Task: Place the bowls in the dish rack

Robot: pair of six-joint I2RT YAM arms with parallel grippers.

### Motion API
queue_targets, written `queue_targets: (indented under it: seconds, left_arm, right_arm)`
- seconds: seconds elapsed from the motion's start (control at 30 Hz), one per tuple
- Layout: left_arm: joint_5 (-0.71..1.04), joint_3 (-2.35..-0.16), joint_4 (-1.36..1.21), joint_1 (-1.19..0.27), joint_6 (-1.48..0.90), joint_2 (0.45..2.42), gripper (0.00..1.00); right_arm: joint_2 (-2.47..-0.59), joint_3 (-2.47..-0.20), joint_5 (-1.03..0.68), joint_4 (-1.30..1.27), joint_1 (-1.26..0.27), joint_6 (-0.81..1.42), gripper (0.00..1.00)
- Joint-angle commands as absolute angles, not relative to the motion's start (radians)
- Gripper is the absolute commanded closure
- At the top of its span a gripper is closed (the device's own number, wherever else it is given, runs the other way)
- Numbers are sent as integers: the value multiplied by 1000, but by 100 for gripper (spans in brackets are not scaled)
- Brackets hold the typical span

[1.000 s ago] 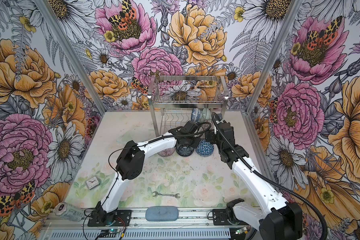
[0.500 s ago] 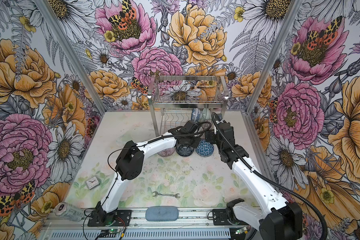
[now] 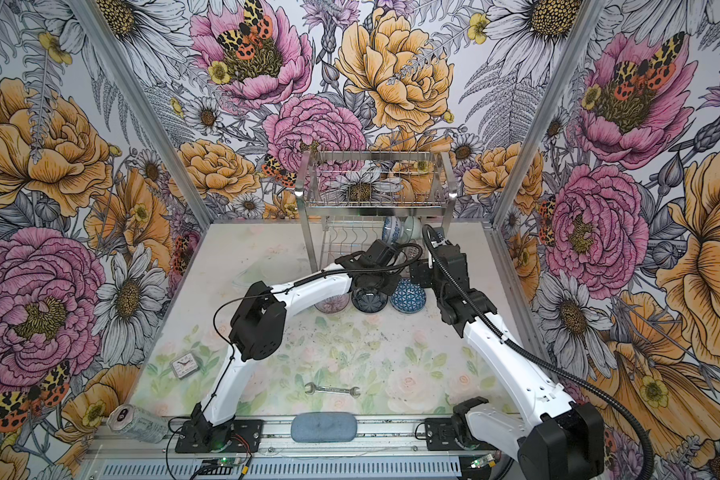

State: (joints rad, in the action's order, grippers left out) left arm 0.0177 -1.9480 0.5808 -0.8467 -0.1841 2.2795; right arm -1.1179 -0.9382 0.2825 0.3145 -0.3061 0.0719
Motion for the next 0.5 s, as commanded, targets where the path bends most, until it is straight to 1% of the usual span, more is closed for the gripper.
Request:
queue_targets:
  seconds: [0.0, 0.23, 0.37, 0.47]
  left_arm:
    - [-8, -1982, 588, -844, -176, 2223, 100]
    - [-13, -1984, 589, -847, -171, 2210, 100]
    - [-14, -1990, 590, -847, -172, 2207, 96]
    - [-14, -1991, 591, -847, -170, 2207, 91]
  right_arm:
    - [-1120, -940, 273, 305, -301, 90, 2]
    - [-1121, -939, 275, 305, -301, 90, 2]
    - [-1121, -937, 275, 305, -301, 91, 2]
    - [-1120, -937, 275, 307, -299, 90, 2]
